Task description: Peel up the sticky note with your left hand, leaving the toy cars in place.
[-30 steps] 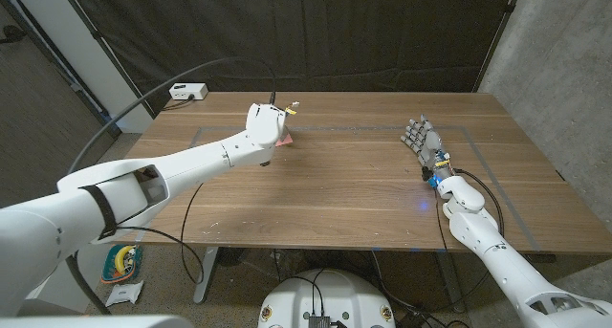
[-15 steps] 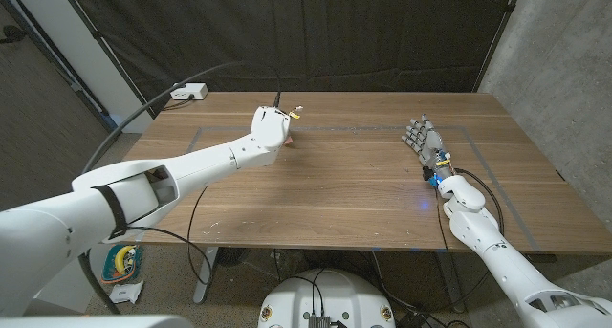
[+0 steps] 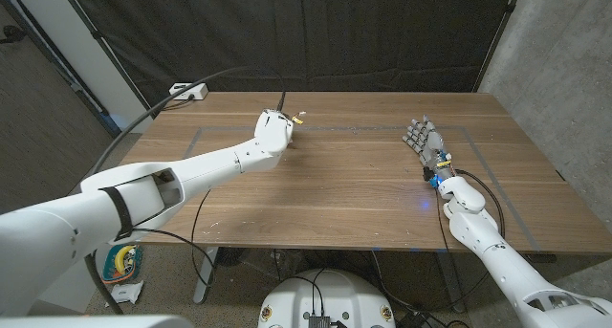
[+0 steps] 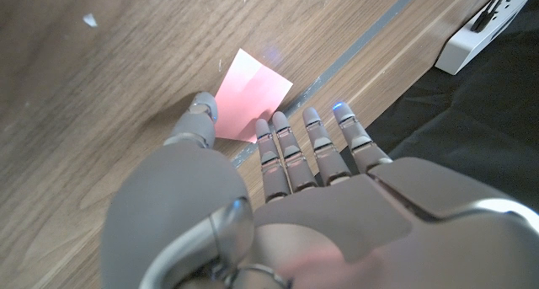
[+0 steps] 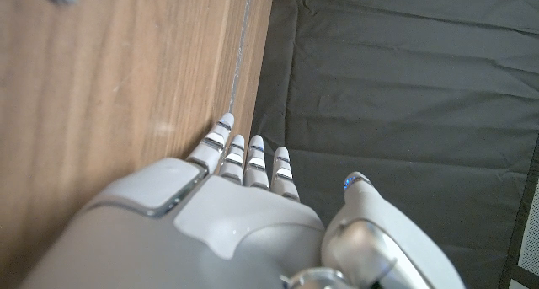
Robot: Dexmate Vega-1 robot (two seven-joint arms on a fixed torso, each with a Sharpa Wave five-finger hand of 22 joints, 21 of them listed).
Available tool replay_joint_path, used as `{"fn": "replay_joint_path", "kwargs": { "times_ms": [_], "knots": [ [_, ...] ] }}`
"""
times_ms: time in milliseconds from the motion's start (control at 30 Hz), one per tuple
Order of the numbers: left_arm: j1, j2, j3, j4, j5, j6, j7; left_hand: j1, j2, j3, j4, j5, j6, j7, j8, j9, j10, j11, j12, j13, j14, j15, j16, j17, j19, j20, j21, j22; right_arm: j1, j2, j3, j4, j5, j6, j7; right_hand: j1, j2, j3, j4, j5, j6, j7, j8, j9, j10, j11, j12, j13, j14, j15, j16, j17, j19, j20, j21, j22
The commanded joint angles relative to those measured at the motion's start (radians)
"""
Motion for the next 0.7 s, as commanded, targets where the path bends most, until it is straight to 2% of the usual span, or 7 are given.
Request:
{"fn": "replay_joint_path", "kwargs": {
  "times_ms": [33,167,300,400,467,700],
  "knots": [
    [0.005,-0.014,0.032,0.032,0.041,0.004,0.015,0.01,0.0,-0.008,0.003,0.007,0.013,-0.002,-0.001,0.005,0.015,-0.002,0.007,0.002,0.016,-0.075,0.01,0.005,0.01,0.002,-0.002,0.003,-0.006,0.004,0.003,-0.002,0.0,0.01,-0.006,0.002,-0.009,0.008,0.003,0.002,0.009,0.004,-0.001,0.001,0.008,0.008,0.003,0.003,0.003,0.002,0.005,0.004,0.007,0.002,-0.001,0.006],
    [0.008,-0.022,0.058,0.049,0.081,0.017,0.023,0.016,0.003,-0.011,0.003,0.007,0.025,-0.002,0.001,0.005,0.028,-0.004,0.01,0.003,0.025,-0.079,0.013,0.005,0.019,-0.004,-0.001,0.003,-0.008,0.005,0.005,-0.003,0.002,0.014,-0.006,0.001,-0.009,0.008,0.003,0.001,0.01,0.005,-0.001,0.001,0.008,0.009,0.003,0.003,0.005,0.003,0.006,0.004,0.007,0.003,-0.001,0.006],
    [0.009,-0.032,0.08,0.07,0.118,0.031,0.024,0.058,0.025,-0.005,-0.008,0.012,0.033,-0.012,-0.002,0.006,0.042,-0.013,0.009,0.005,0.041,-0.099,0.018,0.004,0.042,-0.015,0.004,0.003,-0.01,0.008,0.006,-0.002,0.004,0.018,-0.007,0.001,-0.009,0.008,0.003,0.001,0.014,0.005,0.0,0.001,0.01,0.009,0.003,0.003,0.005,0.002,0.005,0.004,0.007,0.003,-0.001,0.006],
    [0.016,-0.036,0.086,0.08,0.141,0.042,0.046,0.09,0.036,-0.005,-0.013,0.012,0.047,-0.024,-0.002,0.006,0.06,-0.029,0.011,0.007,0.058,-0.116,0.022,0.003,0.067,-0.03,0.01,0.003,-0.012,0.007,0.007,-0.003,0.005,0.019,-0.008,0.0,-0.01,0.008,0.003,0.001,0.015,0.004,0.0,0.001,0.012,0.009,0.003,0.003,0.007,0.004,0.006,0.004,0.008,0.004,-0.001,0.006],
    [0.016,-0.04,0.095,0.089,0.161,0.05,0.047,0.117,0.047,-0.002,-0.016,0.012,0.06,-0.032,0.0,0.006,0.074,-0.03,0.012,0.009,0.07,-0.124,0.026,0.003,0.082,-0.04,0.014,0.003,-0.014,0.006,0.008,-0.007,0.004,0.018,-0.011,0.0,-0.01,0.008,0.004,0.001,0.015,0.004,0.0,0.001,0.012,0.009,0.003,0.003,0.007,0.003,0.006,0.004,0.008,0.004,-0.001,0.006],
    [0.022,-0.052,0.092,0.124,0.164,0.058,0.052,0.126,0.048,-0.009,-0.013,0.009,0.061,-0.033,-0.003,0.006,0.075,-0.036,0.009,0.01,0.077,-0.127,0.029,0.003,0.087,-0.043,0.014,0.003,-0.018,0.001,0.007,-0.021,0.002,0.011,-0.021,-0.001,-0.01,0.008,0.004,0.0,0.016,0.004,-0.001,0.001,0.013,0.01,0.002,0.003,0.009,0.004,0.006,0.004,0.009,0.004,-0.001,0.006]
  ]
}}
